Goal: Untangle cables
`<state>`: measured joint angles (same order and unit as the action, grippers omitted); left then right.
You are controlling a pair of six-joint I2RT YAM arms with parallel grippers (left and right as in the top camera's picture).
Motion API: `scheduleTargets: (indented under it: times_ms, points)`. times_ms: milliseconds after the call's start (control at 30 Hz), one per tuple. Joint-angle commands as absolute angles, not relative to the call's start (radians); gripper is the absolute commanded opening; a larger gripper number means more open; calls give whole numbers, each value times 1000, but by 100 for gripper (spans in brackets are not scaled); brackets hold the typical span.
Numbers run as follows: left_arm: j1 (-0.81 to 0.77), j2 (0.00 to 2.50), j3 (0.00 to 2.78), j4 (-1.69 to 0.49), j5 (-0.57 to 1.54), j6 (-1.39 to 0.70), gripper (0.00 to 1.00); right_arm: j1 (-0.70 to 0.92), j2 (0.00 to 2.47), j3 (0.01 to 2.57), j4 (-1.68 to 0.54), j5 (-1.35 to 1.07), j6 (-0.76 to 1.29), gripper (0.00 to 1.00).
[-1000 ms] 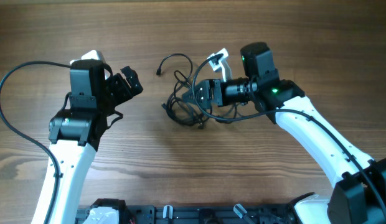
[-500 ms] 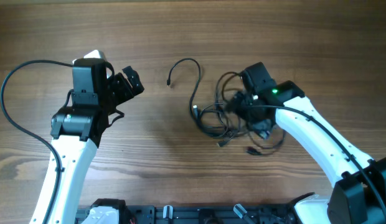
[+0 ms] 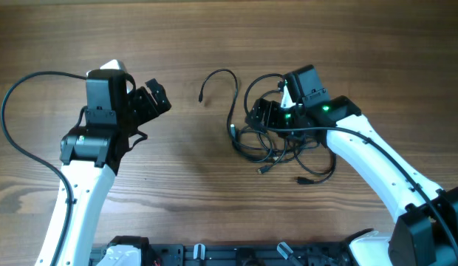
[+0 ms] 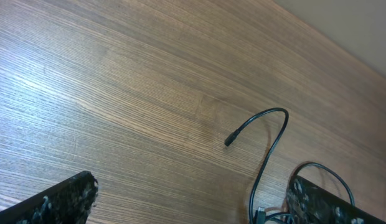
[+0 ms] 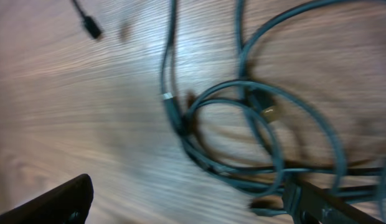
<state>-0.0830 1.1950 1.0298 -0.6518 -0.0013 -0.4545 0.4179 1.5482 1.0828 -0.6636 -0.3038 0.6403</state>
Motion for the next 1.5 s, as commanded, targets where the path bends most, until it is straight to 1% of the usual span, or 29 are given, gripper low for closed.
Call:
scheduleTargets:
  times_ms: [0, 33, 133, 300, 367, 433, 500, 533, 567, 600, 633, 733, 767, 867, 900, 1000, 1100, 1133, 1200, 1267, 1300, 1333, 1400, 1467]
  points:
    - [-81, 1222, 1047, -654, 11, -450, 100, 418, 1554, 1084, -669, -81, 478, 100]
    - [-81, 1232, 1047, -657, 11, -450, 100, 418, 1554, 1080, -662, -46, 440, 100]
    - [-81, 1240, 1047, -656, 26, -450, 100, 418, 1556, 1055, -618, -40, 374, 100]
    - [-81, 1242, 1047, -657, 26, -450, 100, 418, 1605, 962, -482, -54, 368, 100]
    - [-81, 1242, 1047, -659, 26, -450, 100, 418, 1642, 932, -430, -111, 364, 99]
    - [-81, 1242, 1047, -660, 26, -450, 100, 418, 1679, 923, -386, -250, 334, 95]
    - [-81, 1242, 1047, -660, 26, -450, 100, 418, 1693, 923, -361, -364, 315, 84]
    - [-81, 1242, 1047, -660, 26, -450, 100, 418, 1695, 923, -359, -368, 318, 83]
    - [-81, 1242, 1047, -661, 26, -450, 100, 418, 1695, 923, -359, -366, 317, 77]
    - [-81, 1242, 1047, -661, 26, -450, 100, 418, 1696, 923, -359, -360, 318, 64]
    - [-81, 1242, 1047, -660, 26, -450, 100, 418, 1696, 923, -358, -360, 318, 43]
    - [-81, 1242, 1047, -660, 26, -450, 100, 418, 1696, 923, -358, -360, 318, 17]
    - [-81, 1242, 1047, -660, 26, -450, 100, 418, 1696, 923, -358, -360, 318, 11]
    - [-81, 1242, 1047, -661, 26, -450, 100, 418, 1696, 923, -361, -361, 318, 10]
    - [-81, 1242, 1047, -660, 26, -450, 100, 418, 1696, 923, -361, -361, 318, 5]
    - [-81, 1242, 1047, -660, 26, -450, 100, 418, 1696, 923, -355, -411, 340, 4]
    - [-81, 1242, 1047, -660, 26, -450, 100, 418, 1696, 923, -329, -557, 339, 4]
    - [-81, 1242, 1047, -660, 26, -450, 100, 417, 1696, 924, -277, -697, 337, 4]
    - [-81, 1242, 1047, -660, 26, -450, 100, 417, 1696, 925, -152, -898, 371, 4]
    - [-81, 1242, 1048, -658, 67, -450, 100, 417, 1696, 929, 59, -1053, 566, 4]
    - [-81, 1241, 1048, -651, 125, -449, 100, 417, 1696, 931, 220, -1117, 679, 4]
    - [-81, 1241, 1048, -641, 186, -438, 100, 417, 1696, 931, 446, -1155, 833, 4]
    - [-81, 1240, 1048, -611, 356, -302, 100, 414, 1696, 937, 801, -1161, 1056, 4]
    - [-81, 1234, 1048, -609, 456, -202, 100, 406, 1696, 956, 923, -1163, 1143, 4]
